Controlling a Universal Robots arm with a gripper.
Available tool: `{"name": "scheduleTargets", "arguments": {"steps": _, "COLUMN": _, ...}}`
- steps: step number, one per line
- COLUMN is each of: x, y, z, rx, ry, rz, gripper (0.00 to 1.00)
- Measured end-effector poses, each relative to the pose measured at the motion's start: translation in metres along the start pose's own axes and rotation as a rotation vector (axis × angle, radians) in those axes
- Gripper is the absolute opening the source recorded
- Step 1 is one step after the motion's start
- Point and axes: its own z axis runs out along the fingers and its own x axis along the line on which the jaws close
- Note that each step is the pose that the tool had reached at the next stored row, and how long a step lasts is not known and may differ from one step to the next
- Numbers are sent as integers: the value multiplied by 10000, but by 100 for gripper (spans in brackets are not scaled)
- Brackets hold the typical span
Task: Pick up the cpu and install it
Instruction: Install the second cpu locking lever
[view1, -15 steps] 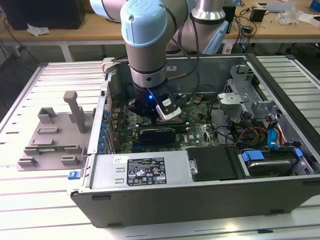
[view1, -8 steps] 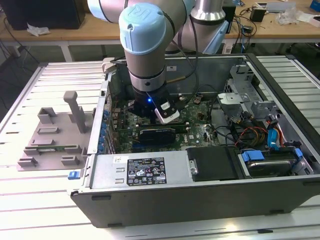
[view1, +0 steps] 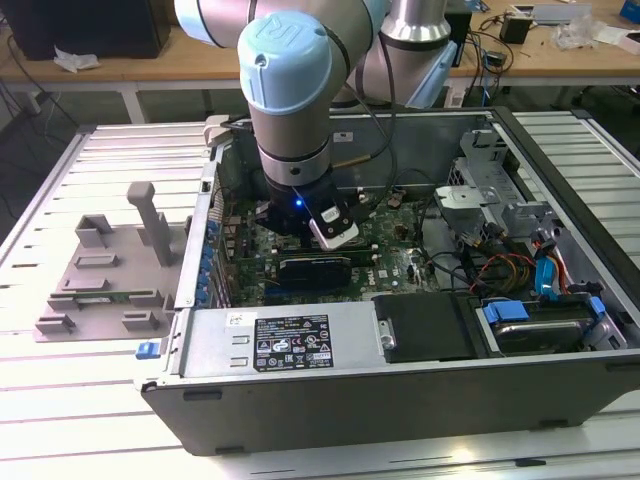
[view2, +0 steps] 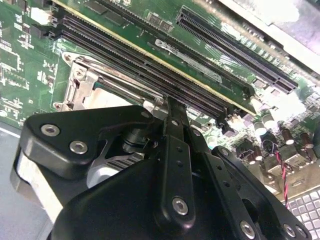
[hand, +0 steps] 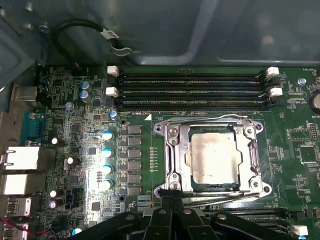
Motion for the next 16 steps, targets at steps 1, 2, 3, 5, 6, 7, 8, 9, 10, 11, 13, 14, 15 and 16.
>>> {"name": "scheduleTargets", "arguments": {"steps": 1, "x": 0, "y": -4, "z": -1, "rx": -2, "ry": -1, "rz": 0, "gripper": 11}}
{"name": "scheduleTargets", "arguments": {"steps": 2, "x": 0, "y": -12, "z": -5, "rx": -1, "ry": -1, "rz": 1, "gripper": 11}}
{"name": "scheduleTargets", "arguments": {"steps": 3, "x": 0, "y": -18, "z": -6, "rx": -1, "ry": 0, "rz": 1, "gripper": 11}}
{"name": "scheduleTargets", "arguments": {"steps": 5, "x": -1, "y": -44, "z": -14, "rx": 0, "ry": 5, "rz": 3, "gripper": 11}}
{"name": "scheduleTargets", "arguments": {"steps": 6, "x": -1, "y": -58, "z": -17, "rx": -1, "ry": 7, "rz": 3, "gripper": 11}}
{"name": "scheduleTargets", "arguments": {"steps": 7, "x": -1, "y": -66, "z": -19, "rx": 0, "ry": 8, "rz": 3, "gripper": 11}}
{"name": "scheduleTargets", "arguments": {"steps": 8, "x": -2, "y": -71, "z": -21, "rx": 0, "ry": 8, "rz": 3, "gripper": 11}}
{"name": "scheduleTargets", "arguments": {"steps": 9, "x": -1, "y": -78, "z": -22, "rx": -2, "ry": 8, "rz": 4, "gripper": 11}}
{"name": "scheduleTargets", "arguments": {"steps": 10, "x": -1, "y": -80, "z": -23, "rx": -5, "ry": 7, "rz": 5, "gripper": 11}}
{"name": "scheduleTargets", "arguments": {"steps": 11, "x": -2, "y": -80, "z": -23, "rx": -9, "ry": 7, "rz": 5, "gripper": 11}}
{"name": "scheduleTargets", "arguments": {"steps": 13, "x": -2, "y": -82, "z": -23, "rx": -128, "ry": 3, "rz": 6, "gripper": 11}}
{"name": "scheduleTargets", "arguments": {"steps": 14, "x": -2, "y": -81, "z": -22, "rx": -285, "ry": -9, "rz": 13, "gripper": 11}}
{"name": "scheduleTargets", "arguments": {"steps": 15, "x": -2, "y": -82, "z": -22, "rx": -365, "ry": -14, "rz": 15, "gripper": 11}}
{"name": "scheduleTargets", "arguments": {"steps": 16, "x": -2, "y": -81, "z": -22, "rx": -439, "ry": -19, "rz": 17, "gripper": 11}}
